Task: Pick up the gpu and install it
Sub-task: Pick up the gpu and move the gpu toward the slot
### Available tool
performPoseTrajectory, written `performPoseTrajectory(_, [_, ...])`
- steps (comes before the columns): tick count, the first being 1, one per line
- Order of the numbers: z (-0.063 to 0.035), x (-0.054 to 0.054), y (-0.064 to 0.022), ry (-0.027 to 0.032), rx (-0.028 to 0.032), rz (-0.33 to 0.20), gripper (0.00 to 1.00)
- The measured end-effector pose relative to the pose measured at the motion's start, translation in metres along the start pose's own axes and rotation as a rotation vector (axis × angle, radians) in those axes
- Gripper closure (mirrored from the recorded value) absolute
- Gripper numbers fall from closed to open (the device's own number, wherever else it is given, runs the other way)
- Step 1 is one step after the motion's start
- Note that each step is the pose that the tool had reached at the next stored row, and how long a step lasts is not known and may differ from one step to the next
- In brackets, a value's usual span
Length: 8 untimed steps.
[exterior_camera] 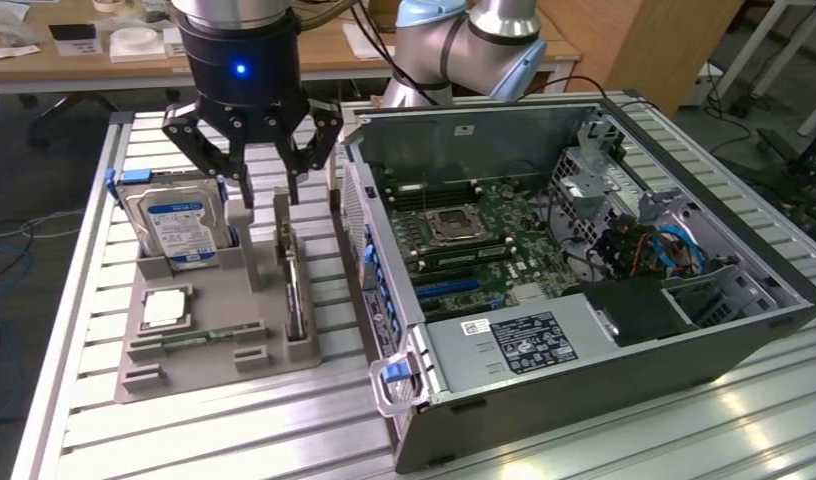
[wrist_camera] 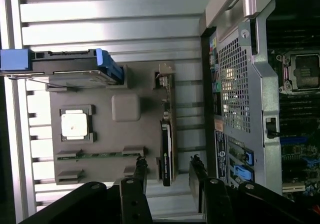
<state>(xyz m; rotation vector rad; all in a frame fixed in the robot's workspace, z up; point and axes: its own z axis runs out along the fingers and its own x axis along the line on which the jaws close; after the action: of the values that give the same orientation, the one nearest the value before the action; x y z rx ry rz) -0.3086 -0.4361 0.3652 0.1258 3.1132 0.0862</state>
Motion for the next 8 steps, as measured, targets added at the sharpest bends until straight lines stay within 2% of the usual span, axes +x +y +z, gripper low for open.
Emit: performPoseTrajectory(8, [0.0032,0.0,-0.0002,0.0,-0.0004,0.0,0.53])
